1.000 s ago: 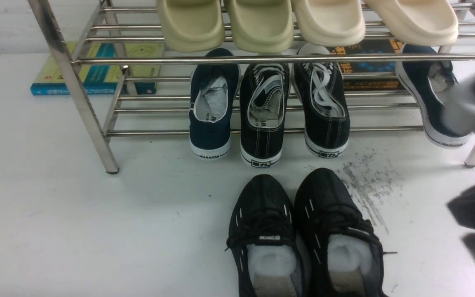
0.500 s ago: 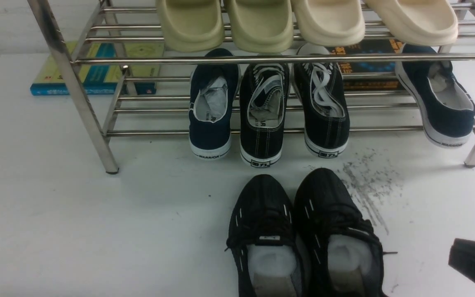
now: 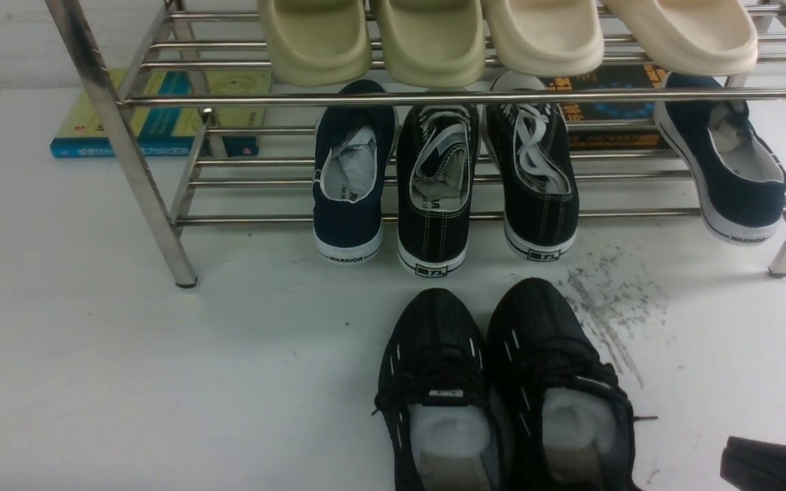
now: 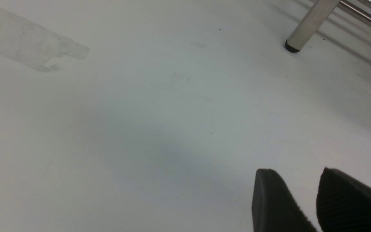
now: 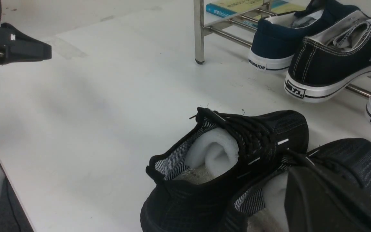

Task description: Take the shoes off the shelf with your hand on the white table.

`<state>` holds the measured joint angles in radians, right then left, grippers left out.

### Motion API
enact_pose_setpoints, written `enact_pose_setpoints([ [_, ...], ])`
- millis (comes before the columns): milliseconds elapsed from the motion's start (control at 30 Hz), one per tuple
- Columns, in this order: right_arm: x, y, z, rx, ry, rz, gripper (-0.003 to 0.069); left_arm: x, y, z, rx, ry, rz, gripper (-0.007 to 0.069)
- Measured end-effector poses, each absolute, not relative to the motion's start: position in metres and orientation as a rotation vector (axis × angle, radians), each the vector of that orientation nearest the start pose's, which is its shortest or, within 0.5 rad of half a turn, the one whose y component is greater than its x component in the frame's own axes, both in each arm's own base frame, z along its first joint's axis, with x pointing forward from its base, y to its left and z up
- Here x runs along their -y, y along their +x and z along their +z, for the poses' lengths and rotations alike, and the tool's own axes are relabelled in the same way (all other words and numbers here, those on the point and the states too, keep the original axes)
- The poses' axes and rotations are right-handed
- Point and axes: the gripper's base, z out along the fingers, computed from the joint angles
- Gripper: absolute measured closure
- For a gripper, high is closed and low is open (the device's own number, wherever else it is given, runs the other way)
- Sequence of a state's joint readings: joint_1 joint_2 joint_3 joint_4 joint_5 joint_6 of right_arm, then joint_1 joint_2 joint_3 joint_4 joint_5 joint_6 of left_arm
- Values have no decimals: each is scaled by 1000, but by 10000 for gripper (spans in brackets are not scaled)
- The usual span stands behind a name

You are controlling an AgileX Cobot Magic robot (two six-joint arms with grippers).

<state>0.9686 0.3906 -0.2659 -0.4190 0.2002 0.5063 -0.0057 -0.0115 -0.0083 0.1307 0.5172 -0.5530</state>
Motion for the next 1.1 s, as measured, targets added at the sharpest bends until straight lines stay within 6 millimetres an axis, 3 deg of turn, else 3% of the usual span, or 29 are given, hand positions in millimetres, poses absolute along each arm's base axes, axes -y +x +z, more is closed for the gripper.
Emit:
enact_pose_setpoints([
  [200, -74, 57, 256, -1755, -697, 744, 658, -6, 48, 171, -1927, -468, -226, 383],
  [400, -59, 53, 251, -1804, -685, 653, 655, -6, 48, 171, -1927, -468, -226, 383],
  [533, -44, 55, 244, -1829, -526, 540, 654, -6, 48, 171, -1927, -468, -226, 383],
  [700, -23, 56, 215, -1877, -266, 348, 651, -6, 48, 171, -1927, -468, -226, 383],
  [733, -16, 56, 201, -1898, -167, 274, 649, -6, 48, 171, -1927, -468, -226, 383],
  [867, -8, 53, 176, -1919, -33, 182, 645, -6, 48, 171, -1927, -468, -226, 383],
  [1100, -3, 52, 174, -1881, 76, 136, 642, -6, 47, 171, -1927, -467, -225, 383],
])
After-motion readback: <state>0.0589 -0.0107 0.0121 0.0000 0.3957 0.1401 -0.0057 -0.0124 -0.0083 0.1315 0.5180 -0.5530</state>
